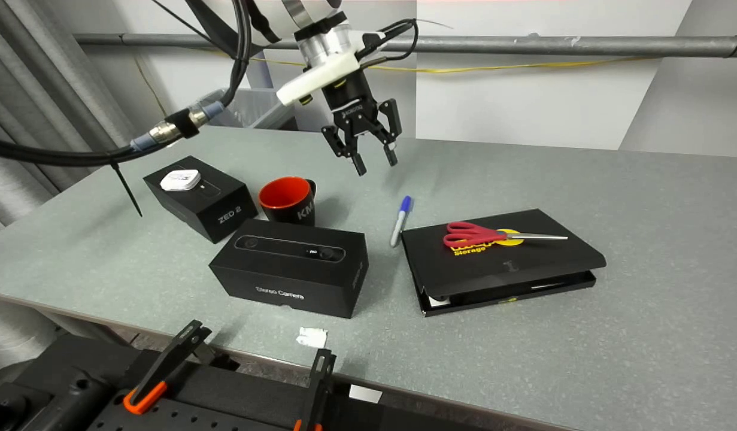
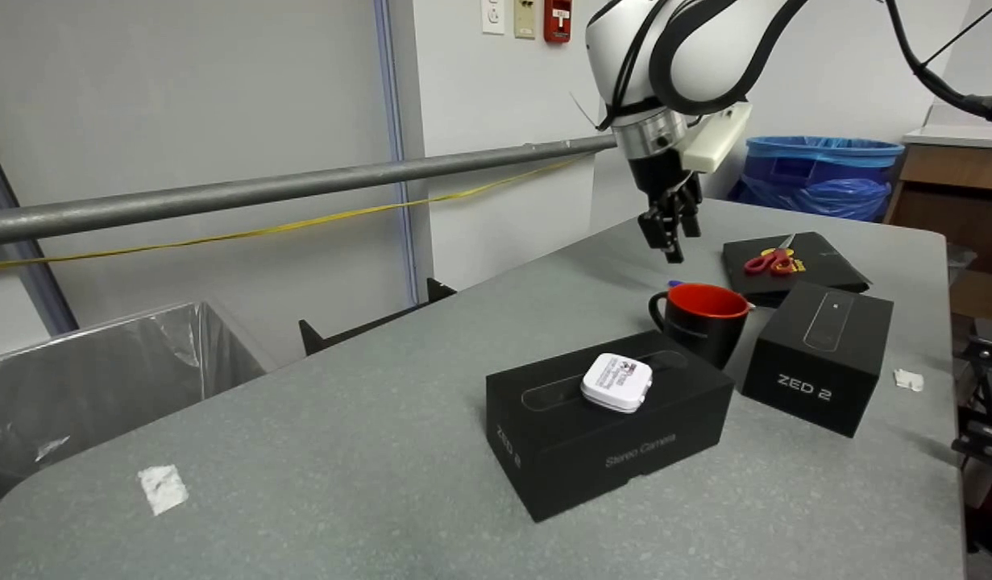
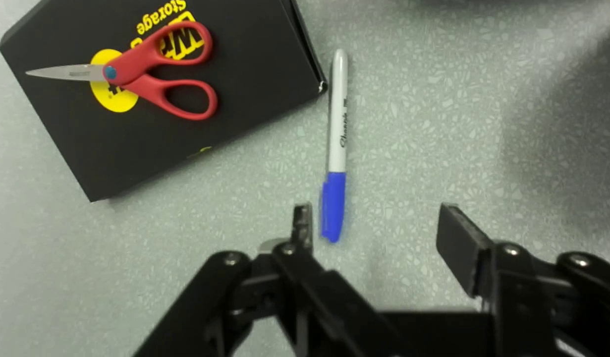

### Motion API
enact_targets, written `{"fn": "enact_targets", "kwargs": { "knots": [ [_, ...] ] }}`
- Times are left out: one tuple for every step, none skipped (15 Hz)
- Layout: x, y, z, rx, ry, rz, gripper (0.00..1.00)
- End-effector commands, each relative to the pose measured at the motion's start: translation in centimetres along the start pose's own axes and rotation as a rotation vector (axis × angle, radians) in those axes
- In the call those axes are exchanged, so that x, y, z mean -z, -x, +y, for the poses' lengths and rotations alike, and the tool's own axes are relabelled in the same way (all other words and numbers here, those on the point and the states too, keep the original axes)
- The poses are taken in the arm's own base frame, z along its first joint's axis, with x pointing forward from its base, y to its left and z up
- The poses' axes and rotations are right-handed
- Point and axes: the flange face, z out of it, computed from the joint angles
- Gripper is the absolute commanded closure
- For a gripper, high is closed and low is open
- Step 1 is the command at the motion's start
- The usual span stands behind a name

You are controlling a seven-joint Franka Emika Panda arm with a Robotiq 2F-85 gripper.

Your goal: Remove the blue sharpie from the mug and put it on the table

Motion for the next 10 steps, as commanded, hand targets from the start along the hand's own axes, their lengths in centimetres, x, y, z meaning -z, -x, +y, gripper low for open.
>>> {"fn": "enact_targets", "kwargs": {
  "knots": [
    [1.53,-0.18,0.64,-0.020,-0.016,0.033,0.01],
    [1.78,-0.20,0.81,-0.022,-0.021,0.035,0.00],
    [1.98,-0.19,0.95,-0.021,-0.022,0.036,0.00],
    [2.20,-0.18,1.14,-0.024,-0.027,0.033,0.00],
    [2.48,-0.03,1.30,-0.016,-0.037,0.025,0.00],
    [1.50,-0.14,0.72,-0.017,-0.015,0.026,0.00],
    [1.66,-0.14,0.79,-0.018,-0.021,0.027,0.00],
    [1.76,-0.13,0.83,-0.020,-0.024,0.027,0.00],
    [1.81,-0.13,0.85,-0.020,-0.025,0.028,0.00],
    [1.83,-0.13,0.85,-0.020,-0.025,0.028,0.00]
  ]
}}
